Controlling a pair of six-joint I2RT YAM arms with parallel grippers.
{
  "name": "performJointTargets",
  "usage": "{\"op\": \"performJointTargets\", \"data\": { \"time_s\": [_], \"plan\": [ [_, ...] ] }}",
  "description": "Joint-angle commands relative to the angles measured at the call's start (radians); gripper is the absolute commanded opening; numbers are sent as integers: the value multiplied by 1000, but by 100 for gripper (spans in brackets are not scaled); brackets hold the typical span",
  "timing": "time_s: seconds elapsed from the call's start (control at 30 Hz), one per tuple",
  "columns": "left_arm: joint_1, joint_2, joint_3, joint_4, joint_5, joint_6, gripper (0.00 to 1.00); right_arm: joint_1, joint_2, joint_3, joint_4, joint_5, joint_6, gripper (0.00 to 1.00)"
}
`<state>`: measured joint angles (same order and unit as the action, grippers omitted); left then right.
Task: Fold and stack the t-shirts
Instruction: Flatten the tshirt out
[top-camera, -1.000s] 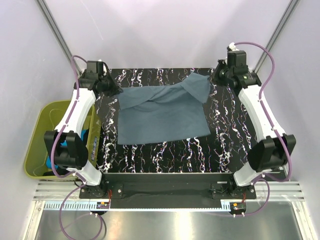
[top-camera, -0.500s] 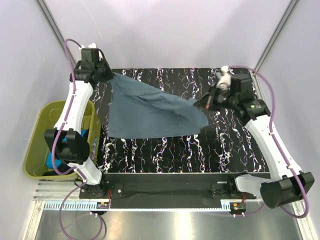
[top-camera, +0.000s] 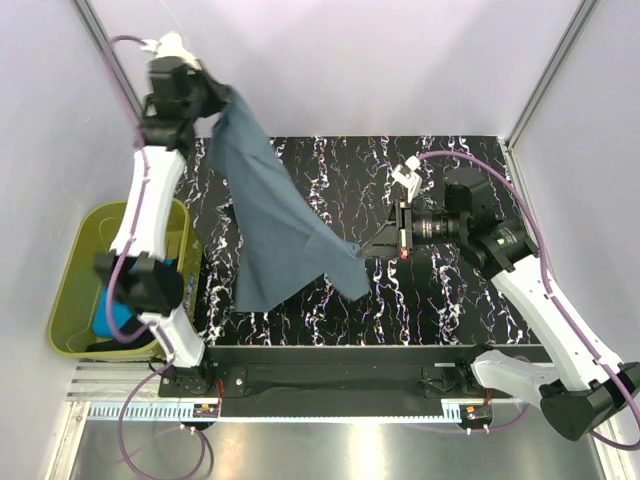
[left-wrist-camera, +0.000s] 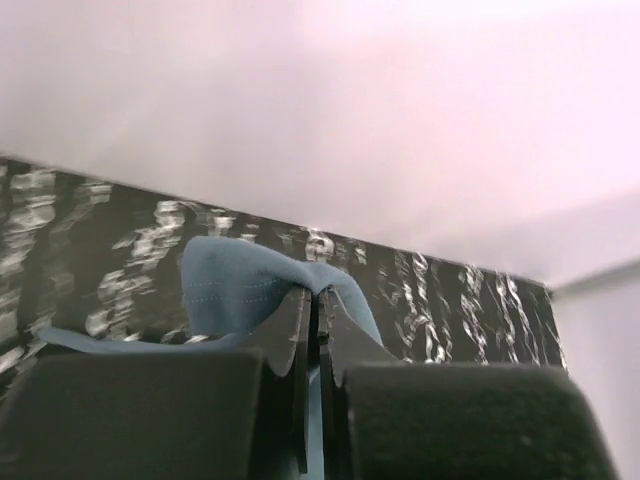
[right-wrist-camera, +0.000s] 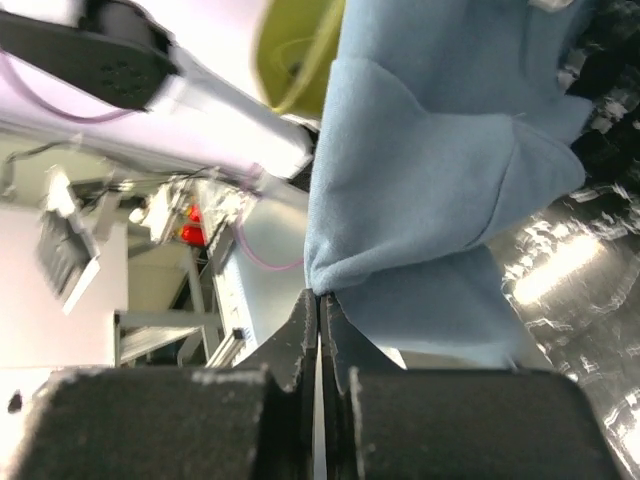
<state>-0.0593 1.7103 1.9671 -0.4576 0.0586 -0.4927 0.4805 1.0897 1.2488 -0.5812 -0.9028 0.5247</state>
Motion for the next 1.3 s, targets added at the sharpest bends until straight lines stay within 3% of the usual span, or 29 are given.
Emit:
{"op": "performJointTargets", "data": {
  "time_s": [0.0,0.13,0.23,0.27,0.3,0.37,0.4,0.47,0.5,0.53,0.6,0.63,0.73,0.83,0.97,1.07,1.27],
  "plan": [
    [-95,181,64,19,136,31,0,-3,22,-70,-58,135,-12,0],
    [-195,386,139,-90,147,110,4,-3,114,-110,-175,286,-54,1],
    [-253,490,200,-170,116,173,14,-6,190,-137,-256,405,-54,1],
    [-270,512,235,-223,100,186,18,-8,199,-147,-256,416,-49,1],
    [-272,529,252,-252,74,200,30,-11,228,-160,-255,410,-54,3],
    [-269,537,271,-317,43,218,39,-13,262,-160,-259,360,-69,9],
    [-264,526,262,-326,26,227,44,-13,289,-157,-262,343,-80,18],
    [-260,459,205,-331,-9,246,65,-11,303,-155,-261,331,-86,30],
    [-258,430,181,-332,-13,255,71,-13,311,-149,-264,341,-94,45],
    [-258,370,156,-337,-17,267,75,-14,315,-144,-269,353,-100,54],
    [-258,300,60,-339,-23,263,75,-22,328,-123,-273,387,-112,67],
    [-260,226,-21,-339,-22,247,75,-26,332,-115,-279,401,-114,80],
    [-266,77,-155,-339,7,208,72,-63,369,-80,-292,458,-114,86],
    [-278,-71,-420,-337,52,151,64,-146,398,-61,-308,518,-104,81],
    [-292,-231,-692,-302,107,80,55,-275,415,-103,-302,478,-106,75],
    [-290,-328,-877,-257,135,26,53,-304,417,-149,-284,461,-115,78],
    [-278,-363,-1056,-233,144,-10,53,-309,437,-296,-148,407,-66,81]
  ]
}}
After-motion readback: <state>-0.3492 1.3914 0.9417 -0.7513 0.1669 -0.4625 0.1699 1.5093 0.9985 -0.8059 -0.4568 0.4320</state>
